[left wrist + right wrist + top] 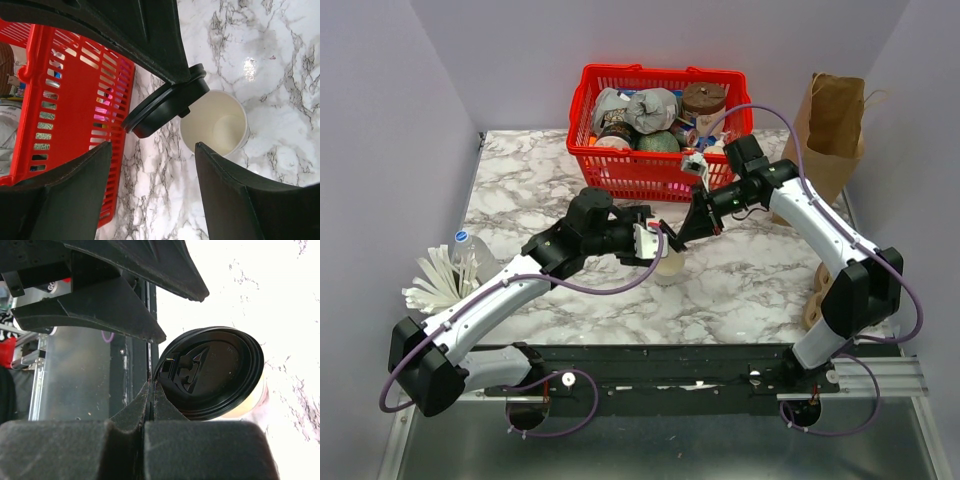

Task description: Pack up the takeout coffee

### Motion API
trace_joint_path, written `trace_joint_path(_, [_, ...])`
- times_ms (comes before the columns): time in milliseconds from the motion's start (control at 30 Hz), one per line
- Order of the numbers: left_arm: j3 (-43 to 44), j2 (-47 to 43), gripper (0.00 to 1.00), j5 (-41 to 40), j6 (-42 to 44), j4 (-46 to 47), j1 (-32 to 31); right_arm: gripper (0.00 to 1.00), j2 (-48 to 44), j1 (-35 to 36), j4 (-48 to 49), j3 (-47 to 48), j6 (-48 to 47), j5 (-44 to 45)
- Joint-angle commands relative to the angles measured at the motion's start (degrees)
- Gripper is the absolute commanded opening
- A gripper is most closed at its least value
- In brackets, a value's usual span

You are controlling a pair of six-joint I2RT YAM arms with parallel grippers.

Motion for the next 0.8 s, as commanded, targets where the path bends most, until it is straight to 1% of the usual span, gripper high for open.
trace_joint_path(0, [-1.04, -2.07, 0.76, 2.49, 5.71, 1.24, -0.32, 0.01, -2.15, 0.27, -2.32, 1.28, -2.19, 2.47])
trace_joint_path(67, [-2.1, -2.34, 0.76, 4.94, 7.56, 1.59, -0.32, 0.01, -2.15, 0.62, -2.85, 1.36, -2.89, 2.82])
trace_joint_path(333, [-2.1, 0.3, 0.77, 7.85, 12.92, 4.93, -0.93, 0.01, -0.58, 2.73, -7.59, 4.87, -7.63, 4.4])
trace_joint_path(433, [-1.4, 1.7, 0.76, 8.56, 15.2, 4.5, -1.29, 0.01, -0.22, 3.61, -8.21, 5.67, -8.52, 5.02])
trace_joint_path(500, [-0.26, 2.75, 0.74, 9.08, 16.7, 3.27, -1.29, 0.01, -0.22, 4.13, -8.38, 6.29, -8.78, 5.37])
trace_joint_path(633, [1.5, 3.9, 0.67, 10.23, 20.92, -2.69, -1.37, 0.01, -0.31, 4.4, -8.21, 6.2, -8.96, 5.64])
trace_joint_path(667, [2.11, 4.08, 0.63, 10.32, 21.36, -3.41, -1.37, 0.01, -0.31, 4.4, -8.12, 6.2, -8.87, 5.81])
trace_joint_path(733, [2.29, 4.25, 0.58, 10.06, 21.54, -4.11, -1.37, 0.01, -0.39, 4.4, -7.95, 6.2, -8.87, 5.99])
trace_joint_path(767, [2.47, 4.34, 0.53, 9.88, 21.8, -4.55, -1.37, 0.01, -0.31, 4.4, -7.95, 6.2, -8.78, 6.16])
